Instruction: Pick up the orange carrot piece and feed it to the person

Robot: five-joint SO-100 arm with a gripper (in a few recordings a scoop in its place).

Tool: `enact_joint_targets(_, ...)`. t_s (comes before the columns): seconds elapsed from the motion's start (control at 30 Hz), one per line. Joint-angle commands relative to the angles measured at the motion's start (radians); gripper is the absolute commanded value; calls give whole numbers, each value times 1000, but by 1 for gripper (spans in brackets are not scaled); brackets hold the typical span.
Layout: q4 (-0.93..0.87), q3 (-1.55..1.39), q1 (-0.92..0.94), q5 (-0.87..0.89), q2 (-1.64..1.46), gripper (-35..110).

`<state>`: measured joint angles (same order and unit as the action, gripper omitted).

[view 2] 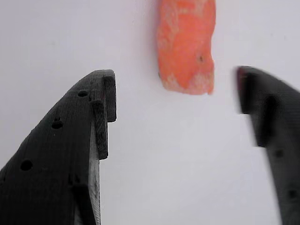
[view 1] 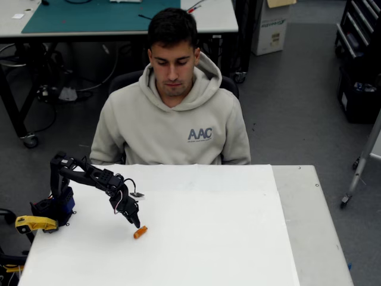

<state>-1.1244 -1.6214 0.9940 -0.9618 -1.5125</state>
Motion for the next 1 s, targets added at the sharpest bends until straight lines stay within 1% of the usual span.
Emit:
enact_joint_targets(0.0, -2, 52, 15, -20, -49, 37)
enact_joint_targets(0.23, -2, 57, 86, -20, -37, 39)
enact_joint_targets(0.73, -2, 57, 87, -20, -32, 39)
enact_joint_targets(0.97, -2, 78, 86, -14, 49, 39)
